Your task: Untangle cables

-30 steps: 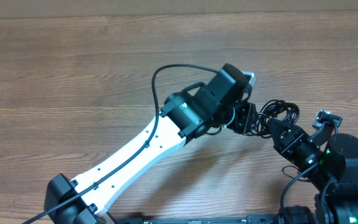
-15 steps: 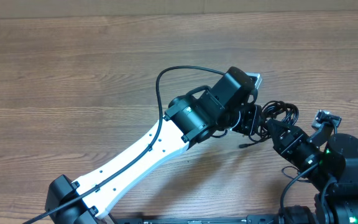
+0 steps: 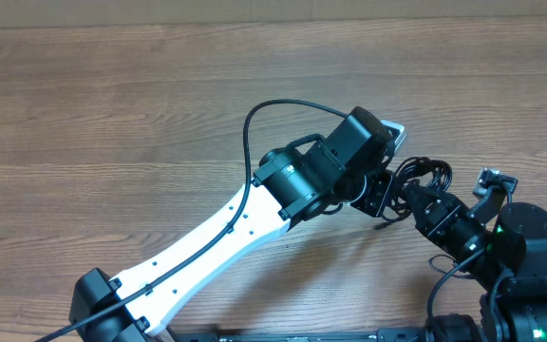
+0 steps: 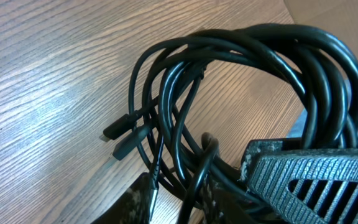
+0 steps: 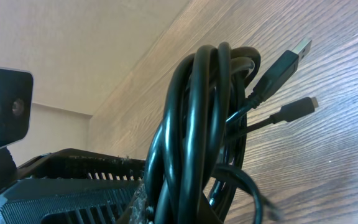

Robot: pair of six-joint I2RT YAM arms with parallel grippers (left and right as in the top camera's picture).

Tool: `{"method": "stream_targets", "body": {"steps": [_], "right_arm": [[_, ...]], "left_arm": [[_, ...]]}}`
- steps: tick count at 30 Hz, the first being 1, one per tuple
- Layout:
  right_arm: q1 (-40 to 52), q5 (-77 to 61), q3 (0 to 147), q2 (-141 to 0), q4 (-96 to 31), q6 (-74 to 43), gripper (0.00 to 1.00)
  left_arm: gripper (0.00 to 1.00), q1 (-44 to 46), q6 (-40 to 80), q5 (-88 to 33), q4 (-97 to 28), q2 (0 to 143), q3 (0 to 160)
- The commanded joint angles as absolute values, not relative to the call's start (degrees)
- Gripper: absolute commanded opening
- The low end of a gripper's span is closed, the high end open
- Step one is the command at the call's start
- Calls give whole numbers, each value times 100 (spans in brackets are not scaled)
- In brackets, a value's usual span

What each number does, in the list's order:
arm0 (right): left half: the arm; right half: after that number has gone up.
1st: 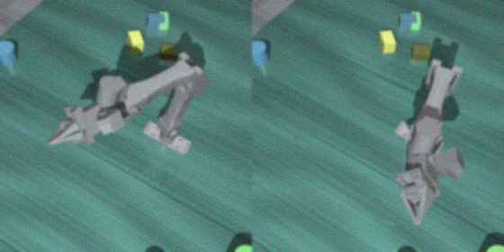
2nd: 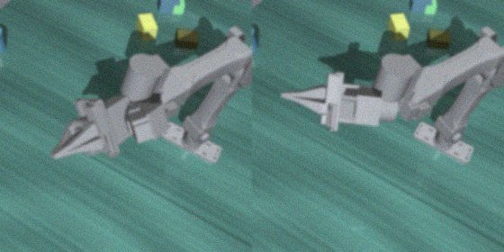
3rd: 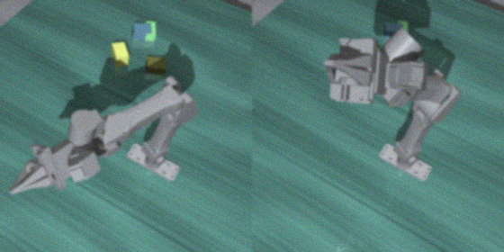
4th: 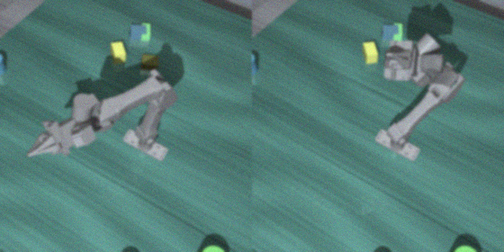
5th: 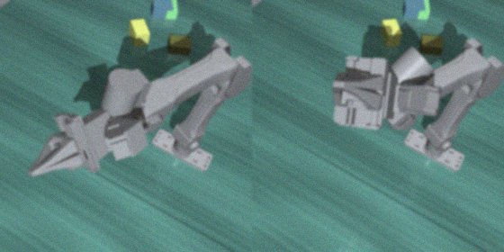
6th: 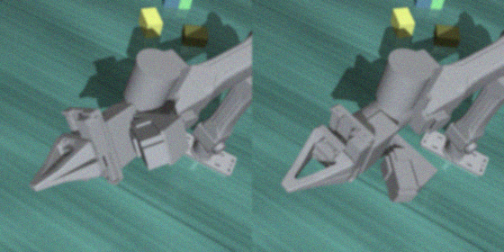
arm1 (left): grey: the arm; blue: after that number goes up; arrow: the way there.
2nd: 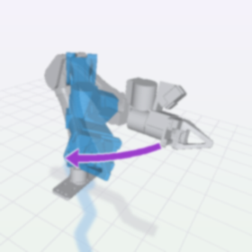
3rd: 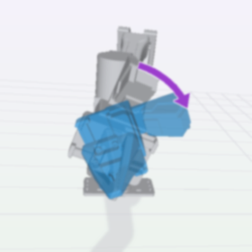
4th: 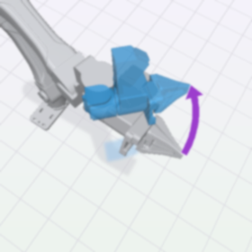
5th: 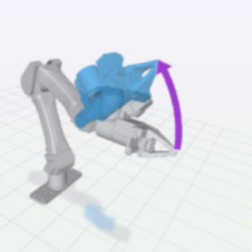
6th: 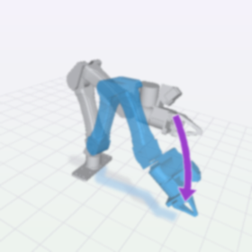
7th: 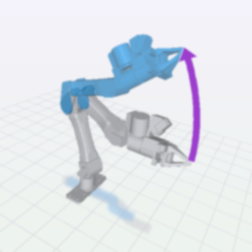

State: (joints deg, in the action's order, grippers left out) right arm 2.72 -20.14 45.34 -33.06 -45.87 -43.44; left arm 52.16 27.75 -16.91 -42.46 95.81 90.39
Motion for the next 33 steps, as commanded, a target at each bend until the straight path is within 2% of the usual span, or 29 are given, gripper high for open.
{"method": "stream_targets", "body": {"steps": [1,7,12,20,28,33], "right_arm": [[294,-2106,4582,-3227,-4381,-4300,4],[292,-2128,4582,-3227,-4379,-4300,4],[294,-2130,4582,-3227,-4379,-4300,4],[292,-2121,4582,-3227,-4383,-4298,4],[292,-1929,4582,-3227,-4477,-4147,4],[292,-1890,4582,-3227,-4480,-4145,4]], "left_arm": [[24,5286,2414,-1610,-4462,9631,9078],[21,5367,2265,-1564,-4471,9631,9078],[4,5365,2270,-1444,-4388,9631,9078],[4,5356,2379,-1212,-4327,9631,9078],[4,5330,3992,75,-4193,9188,9080],[4,5332,4246,403,-3964,8792,9080]]}}
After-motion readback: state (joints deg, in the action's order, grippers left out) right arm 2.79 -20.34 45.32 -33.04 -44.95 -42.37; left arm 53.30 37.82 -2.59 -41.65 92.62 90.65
